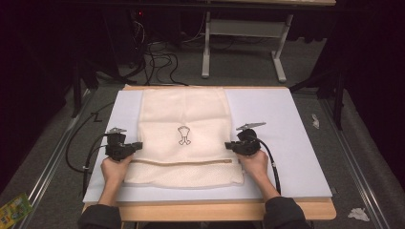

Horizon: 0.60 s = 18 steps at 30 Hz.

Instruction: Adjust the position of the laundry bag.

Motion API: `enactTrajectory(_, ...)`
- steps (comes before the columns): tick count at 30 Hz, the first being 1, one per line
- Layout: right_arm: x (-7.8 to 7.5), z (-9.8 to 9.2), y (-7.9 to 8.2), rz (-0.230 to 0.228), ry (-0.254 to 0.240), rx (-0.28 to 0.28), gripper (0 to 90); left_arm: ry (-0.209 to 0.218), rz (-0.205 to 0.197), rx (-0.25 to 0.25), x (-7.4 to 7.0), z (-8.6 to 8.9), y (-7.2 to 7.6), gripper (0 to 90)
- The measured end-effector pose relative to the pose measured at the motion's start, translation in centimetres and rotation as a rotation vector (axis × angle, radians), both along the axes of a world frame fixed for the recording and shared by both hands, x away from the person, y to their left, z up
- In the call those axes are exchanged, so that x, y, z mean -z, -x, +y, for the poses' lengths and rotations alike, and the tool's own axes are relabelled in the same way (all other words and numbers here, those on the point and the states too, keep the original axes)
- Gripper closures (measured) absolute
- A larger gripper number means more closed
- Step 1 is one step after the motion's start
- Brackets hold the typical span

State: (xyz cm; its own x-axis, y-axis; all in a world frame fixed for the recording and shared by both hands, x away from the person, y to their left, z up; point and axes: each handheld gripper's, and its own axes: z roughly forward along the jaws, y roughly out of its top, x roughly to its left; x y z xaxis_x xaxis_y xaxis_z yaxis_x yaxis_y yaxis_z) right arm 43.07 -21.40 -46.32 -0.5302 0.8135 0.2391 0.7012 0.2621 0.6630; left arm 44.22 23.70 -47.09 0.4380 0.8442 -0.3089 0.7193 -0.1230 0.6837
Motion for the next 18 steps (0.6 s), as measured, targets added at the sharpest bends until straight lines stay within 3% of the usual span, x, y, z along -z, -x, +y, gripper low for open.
enactTrajectory(18,-0.6,-3.8,0.7,-0.018,-0.009,0.078,86.3,0.009,-0.025,0.061,-0.8,-4.1,-1.1,86.7)
